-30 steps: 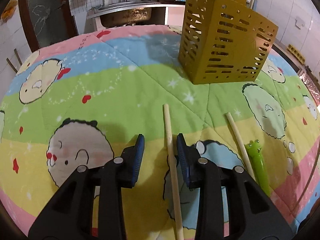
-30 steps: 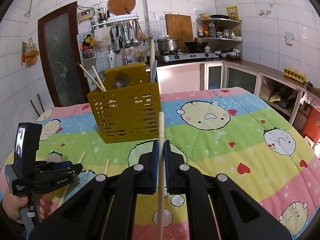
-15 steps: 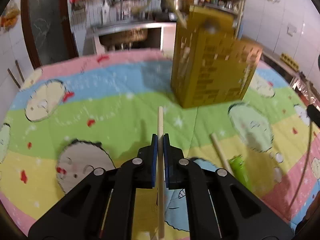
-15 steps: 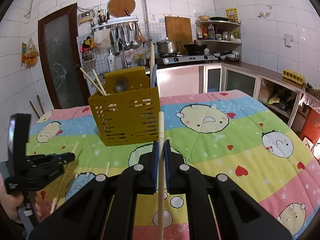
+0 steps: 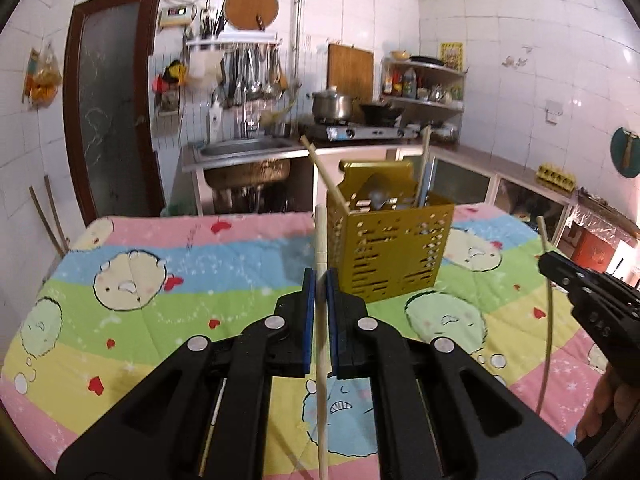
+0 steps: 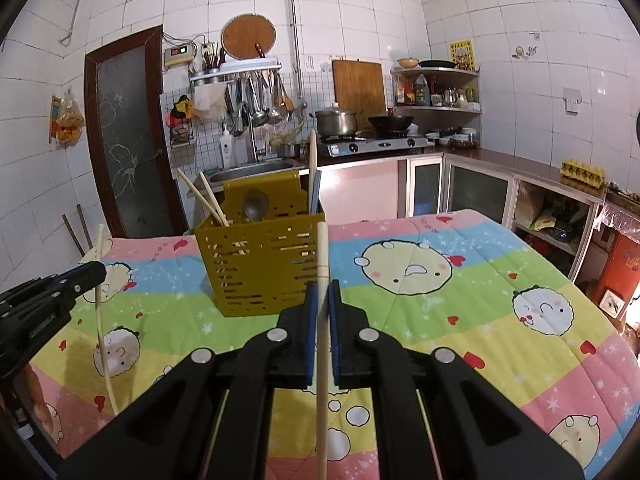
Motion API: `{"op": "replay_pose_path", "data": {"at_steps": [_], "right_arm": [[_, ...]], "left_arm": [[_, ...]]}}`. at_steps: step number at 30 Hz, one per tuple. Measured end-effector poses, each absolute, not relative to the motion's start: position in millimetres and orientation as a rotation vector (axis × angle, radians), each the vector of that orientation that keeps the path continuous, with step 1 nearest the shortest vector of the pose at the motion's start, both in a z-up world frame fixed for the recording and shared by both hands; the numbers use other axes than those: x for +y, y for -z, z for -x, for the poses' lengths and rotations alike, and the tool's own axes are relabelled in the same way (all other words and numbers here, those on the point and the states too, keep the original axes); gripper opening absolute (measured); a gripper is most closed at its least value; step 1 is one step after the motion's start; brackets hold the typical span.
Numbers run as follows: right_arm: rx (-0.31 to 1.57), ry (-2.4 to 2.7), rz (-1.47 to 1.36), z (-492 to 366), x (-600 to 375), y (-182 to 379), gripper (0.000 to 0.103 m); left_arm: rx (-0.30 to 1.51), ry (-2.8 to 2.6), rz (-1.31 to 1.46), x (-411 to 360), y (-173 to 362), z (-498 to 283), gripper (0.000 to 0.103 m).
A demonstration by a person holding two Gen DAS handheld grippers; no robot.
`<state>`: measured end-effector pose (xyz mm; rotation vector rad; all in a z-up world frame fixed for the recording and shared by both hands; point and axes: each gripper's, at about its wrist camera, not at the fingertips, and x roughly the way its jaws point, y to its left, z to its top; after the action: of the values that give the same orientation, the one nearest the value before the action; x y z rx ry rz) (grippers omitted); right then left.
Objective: Organize utensils
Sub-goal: 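Carry both chopsticks upright to the holder and lower them in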
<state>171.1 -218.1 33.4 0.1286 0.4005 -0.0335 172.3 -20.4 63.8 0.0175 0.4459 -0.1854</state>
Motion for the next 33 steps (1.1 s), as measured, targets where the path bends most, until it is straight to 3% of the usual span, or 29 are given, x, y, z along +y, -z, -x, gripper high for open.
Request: {"op": "replay_pose_path", "data": {"at_steps": [19, 33], "right_arm": [[0.258, 0.039, -0.139, -170.3, -224.8, -65.1, 0.006], [0.138, 0.036, -0.116, -219.3, -224.8, -121.4, 0.006]], "left_arm": [[0.329, 0.208, 0.016, -20.6, -96.4, -166.0, 0.005], [0.212, 0.228, 0.008, -42.0, -161.5, -206.8, 0.005]]}}
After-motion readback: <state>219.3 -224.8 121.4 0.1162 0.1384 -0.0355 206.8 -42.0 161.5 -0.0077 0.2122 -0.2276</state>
